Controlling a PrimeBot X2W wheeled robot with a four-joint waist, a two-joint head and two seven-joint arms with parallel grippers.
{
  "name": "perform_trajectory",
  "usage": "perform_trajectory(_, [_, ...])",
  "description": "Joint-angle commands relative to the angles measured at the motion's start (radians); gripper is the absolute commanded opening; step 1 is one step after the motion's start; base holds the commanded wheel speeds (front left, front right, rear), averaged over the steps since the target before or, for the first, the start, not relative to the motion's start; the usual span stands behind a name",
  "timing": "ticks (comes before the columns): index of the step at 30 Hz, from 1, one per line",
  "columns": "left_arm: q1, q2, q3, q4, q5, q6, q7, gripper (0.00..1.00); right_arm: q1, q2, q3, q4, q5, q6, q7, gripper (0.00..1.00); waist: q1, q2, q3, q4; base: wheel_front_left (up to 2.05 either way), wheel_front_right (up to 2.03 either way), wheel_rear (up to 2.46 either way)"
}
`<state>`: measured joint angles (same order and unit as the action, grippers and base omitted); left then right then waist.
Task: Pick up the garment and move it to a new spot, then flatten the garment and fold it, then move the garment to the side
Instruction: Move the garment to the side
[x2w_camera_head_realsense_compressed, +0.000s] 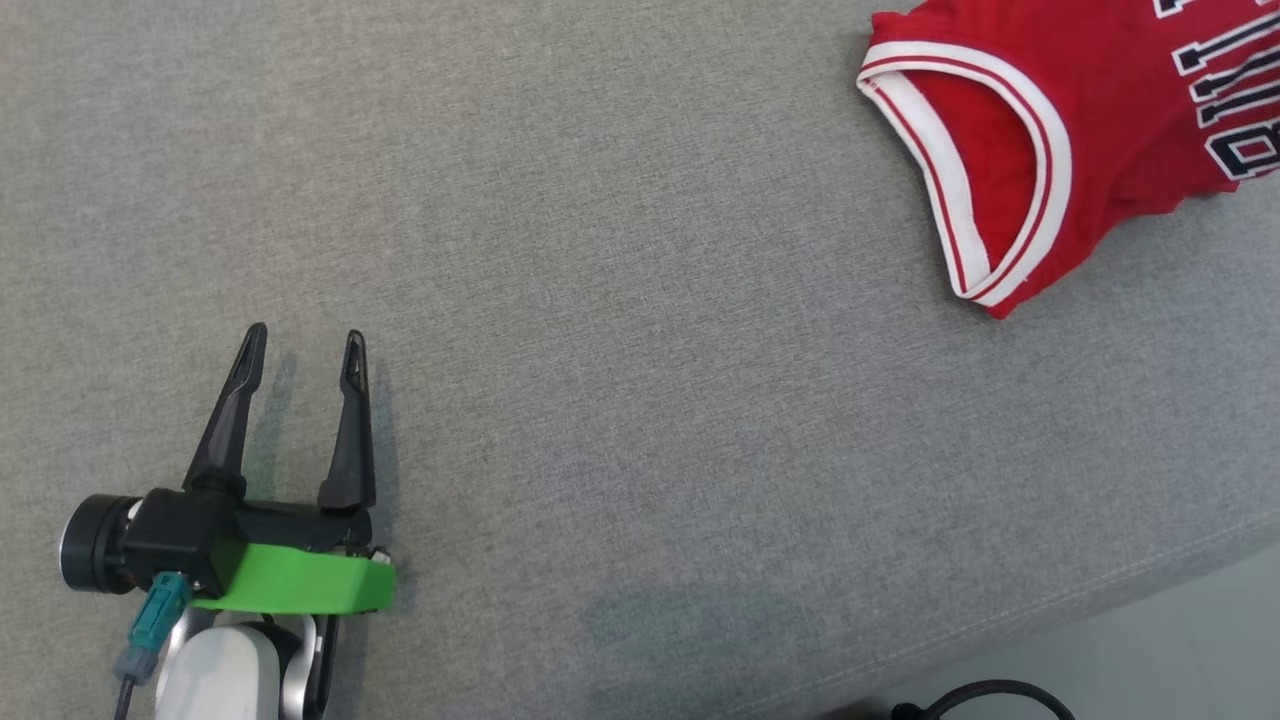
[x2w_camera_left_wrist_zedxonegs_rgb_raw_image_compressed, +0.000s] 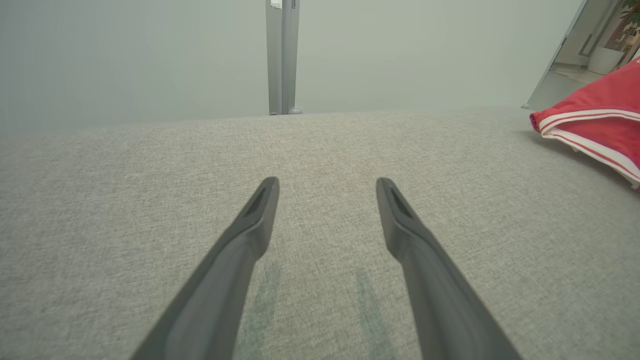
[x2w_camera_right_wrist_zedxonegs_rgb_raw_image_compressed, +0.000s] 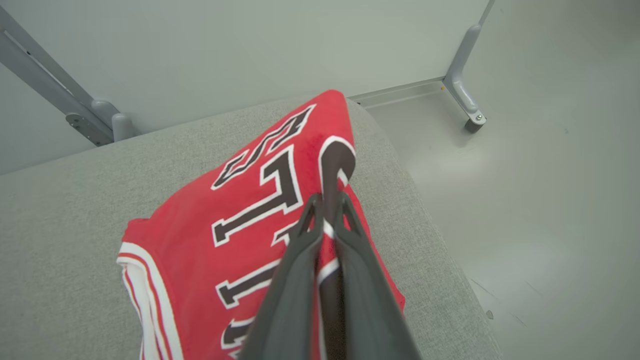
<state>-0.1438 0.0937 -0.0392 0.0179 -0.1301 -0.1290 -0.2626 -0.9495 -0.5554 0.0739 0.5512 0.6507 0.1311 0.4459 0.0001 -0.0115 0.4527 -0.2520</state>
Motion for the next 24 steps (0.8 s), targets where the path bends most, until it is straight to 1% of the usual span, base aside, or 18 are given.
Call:
perform_trajectory(1, [-0.006, 0.009, -0.005, 0.004, -0.003, -0.003, -0.002, 1.0, -0.001, -0.006, -0.013, 0.025, -0.025, -0.001, -0.008, 0.0, -0.0001, 0.0115, -0.001, 0.016, 0.0, 0.0, 0.0])
perform_trajectory(3, [-0.011, 0.011, -0.017, 0.009, -0.004, -0.003, -0.003, 1.0, 0.008, -0.002, -0.053, 0.091, -0.084, -0.001, -0.048, 0.0, -0.0001, 0.0115, -0.002, 0.033, 0.0, 0.0, 0.0])
perform_trajectory(4, [-0.013, 0.011, -0.023, 0.013, -0.005, -0.003, -0.002, 1.0, 0.008, 0.003, -0.08, 0.13, -0.122, -0.001, -0.086, 0.23, -0.0001, 0.0115, -0.002, 0.042, 0.0, 0.0, 0.0])
perform_trajectory(5, [-0.014, 0.009, -0.028, 0.016, -0.006, -0.003, -0.003, 1.0, 0.01, 0.019, -0.098, 0.16, -0.151, -0.001, -0.129, 0.91, -0.0001, 0.0115, -0.003, 0.05, 0.0, 0.0, 0.0])
perform_trajectory(6, [-0.013, 0.009, -0.032, 0.021, -0.007, -0.003, -0.003, 1.0, 0.013, 0.04, -0.12, 0.193, -0.172, 0.0, -0.173, 1.0, -0.0001, 0.0115, -0.005, 0.058, 0.0, 0.0, 0.0])
perform_trajectory(8, [-0.011, 0.005, -0.038, 0.03, -0.01, -0.003, -0.003, 1.0, 0.022, 0.072, -0.148, 0.235, -0.21, 0.0, -0.265, 1.0, -0.0001, 0.0115, -0.012, 0.07, 0.0, 0.0, 0.0])
perform_trajectory(9, [-0.006, 0.001, -0.04, 0.036, -0.01, -0.003, -0.002, 1.0, 0.035, 0.083, -0.176, 0.275, -0.238, -0.001, -0.339, 1.0, -0.0001, 0.0115, -0.018, 0.08, 0.0, 0.0, 0.0])
perform_trajectory(13, [0.013, -0.009, -0.035, 0.042, -0.017, -0.003, -0.002, 1.0, 0.057, 0.114, -0.183, 0.291, -0.262, -0.001, -0.463, 1.0, -0.0001, 0.0115, -0.048, 0.093, 0.0, 0.0, 0.0])
perform_trajectory(18, [0.052, -0.024, -0.017, 0.052, -0.03, -0.003, -0.002, 1.0, 0.148, 0.115, -0.144, 0.227, -0.29, -0.001, -0.628, 1.0, -0.0001, 0.0115, -0.128, 0.096, 0.0, 0.0, 0.0])
perform_trajectory(20, [0.07, -0.03, -0.011, 0.062, -0.042, -0.003, -0.002, 1.0, 0.2, 0.115, -0.118, 0.179, -0.29, -0.001, -0.663, 1.0, -0.0001, 0.0115, -0.164, 0.1, 0.0, 0.0, 0.0])
perform_trajectory(22, [0.086, -0.033, -0.003, 0.076, -0.062, -0.003, -0.002, 1.0, 0.282, 0.118, -0.065, 0.111, -0.27, -0.001, -0.683, 1.0, -0.0001, 0.0115, -0.204, 0.109, 0.0, 0.0, 0.0])
perform_trajectory(24, [0.097, -0.035, 0.004, 0.09, -0.08, 0.006, -0.003, 1.0, 0.382, 0.098, -0.044, 0.05, -0.26, -0.001, -0.696, 1.0, -0.0001, 0.0115, -0.242, 0.127, 0.0, 0.0, 0.0])
